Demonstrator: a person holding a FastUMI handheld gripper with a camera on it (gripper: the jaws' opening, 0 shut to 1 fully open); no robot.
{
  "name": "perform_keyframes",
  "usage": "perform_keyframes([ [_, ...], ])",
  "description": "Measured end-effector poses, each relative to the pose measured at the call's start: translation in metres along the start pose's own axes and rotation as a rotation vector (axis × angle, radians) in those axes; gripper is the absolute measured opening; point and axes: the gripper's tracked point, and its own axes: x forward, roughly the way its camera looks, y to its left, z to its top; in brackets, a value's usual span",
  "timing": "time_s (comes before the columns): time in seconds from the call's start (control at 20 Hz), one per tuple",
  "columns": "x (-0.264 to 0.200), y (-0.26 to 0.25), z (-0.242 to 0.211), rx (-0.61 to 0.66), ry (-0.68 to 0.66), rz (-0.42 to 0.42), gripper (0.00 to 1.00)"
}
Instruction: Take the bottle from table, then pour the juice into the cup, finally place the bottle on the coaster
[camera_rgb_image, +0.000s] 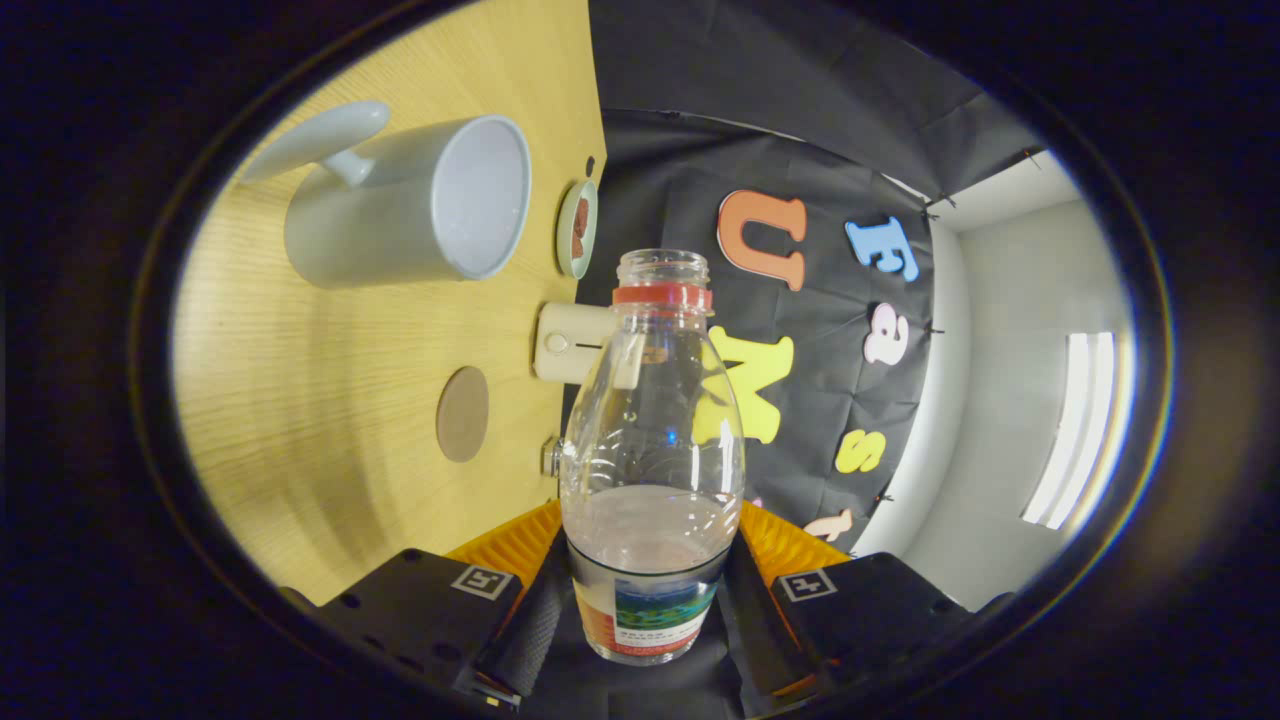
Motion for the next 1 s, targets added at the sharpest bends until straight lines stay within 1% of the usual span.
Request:
perform_keyframes([
  [0.25,-0.003,-0.011,0.001,-0.066,-0.011,-0.039,0.82],
  [0.7,-0.005,-0.012,0.002,-0.091,-0.007,-0.056,0.81],
  [1.0,-0.004,-0.015,0.009,-0.107,-0.028,-0.065,0.81],
])
